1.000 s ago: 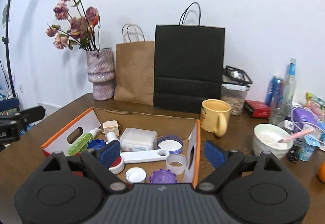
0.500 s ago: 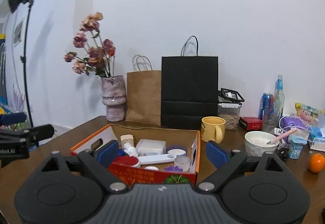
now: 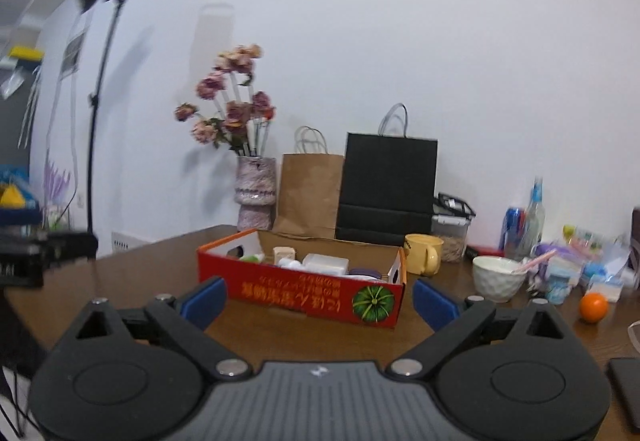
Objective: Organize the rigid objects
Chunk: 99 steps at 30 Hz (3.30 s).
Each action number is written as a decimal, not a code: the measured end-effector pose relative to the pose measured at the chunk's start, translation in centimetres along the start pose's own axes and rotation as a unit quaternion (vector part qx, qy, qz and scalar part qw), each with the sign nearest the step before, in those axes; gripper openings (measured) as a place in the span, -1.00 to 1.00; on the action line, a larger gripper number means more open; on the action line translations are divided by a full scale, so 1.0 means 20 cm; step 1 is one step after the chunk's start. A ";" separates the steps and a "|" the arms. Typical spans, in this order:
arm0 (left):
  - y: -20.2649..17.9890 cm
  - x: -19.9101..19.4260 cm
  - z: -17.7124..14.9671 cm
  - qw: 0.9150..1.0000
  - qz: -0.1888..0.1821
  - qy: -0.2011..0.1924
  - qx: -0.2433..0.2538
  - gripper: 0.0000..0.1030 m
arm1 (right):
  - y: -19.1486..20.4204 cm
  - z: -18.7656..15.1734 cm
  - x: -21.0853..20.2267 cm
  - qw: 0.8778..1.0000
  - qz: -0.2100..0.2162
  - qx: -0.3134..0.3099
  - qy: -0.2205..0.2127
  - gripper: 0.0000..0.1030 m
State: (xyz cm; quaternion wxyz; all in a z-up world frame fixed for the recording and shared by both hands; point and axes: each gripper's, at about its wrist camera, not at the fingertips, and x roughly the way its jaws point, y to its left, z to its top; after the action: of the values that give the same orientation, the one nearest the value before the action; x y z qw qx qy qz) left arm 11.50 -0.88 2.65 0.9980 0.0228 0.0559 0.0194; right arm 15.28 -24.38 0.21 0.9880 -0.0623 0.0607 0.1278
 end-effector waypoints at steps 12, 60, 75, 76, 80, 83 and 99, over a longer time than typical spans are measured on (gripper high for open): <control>-0.05 -0.45 -0.17 1.000 -0.012 0.017 0.007 1.00 | 0.20 -0.19 -0.52 1.000 -0.012 0.014 0.011 0.98; -0.06 -0.48 -0.16 1.000 -0.005 -0.002 0.012 1.00 | 0.20 -0.17 -0.52 1.000 -0.007 0.020 0.003 0.98; -0.06 -0.48 -0.16 1.000 -0.006 -0.002 0.012 1.00 | 0.21 -0.18 -0.52 1.000 -0.008 0.021 0.004 0.98; -0.06 -0.48 -0.16 1.000 -0.005 -0.002 0.012 1.00 | 0.20 -0.18 -0.52 1.000 -0.007 0.021 0.004 0.98; -0.06 -0.48 -0.16 1.000 -0.006 -0.002 0.012 1.00 | 0.21 -0.18 -0.51 1.000 -0.007 0.022 0.005 0.98; -0.06 -0.48 -0.16 1.000 -0.005 -0.002 0.012 1.00 | 0.21 -0.19 -0.51 1.000 -0.007 0.022 0.004 0.98; -0.05 -0.47 -0.17 1.000 -0.007 -0.002 0.010 1.00 | 0.22 -0.20 -0.52 1.000 -0.006 0.024 0.006 0.98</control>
State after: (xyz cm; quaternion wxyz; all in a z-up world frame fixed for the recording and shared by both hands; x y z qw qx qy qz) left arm 1.75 -2.09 0.28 0.9979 0.0327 0.0545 0.0116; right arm 3.81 -23.32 -2.74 0.9896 -0.0394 0.0693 0.1196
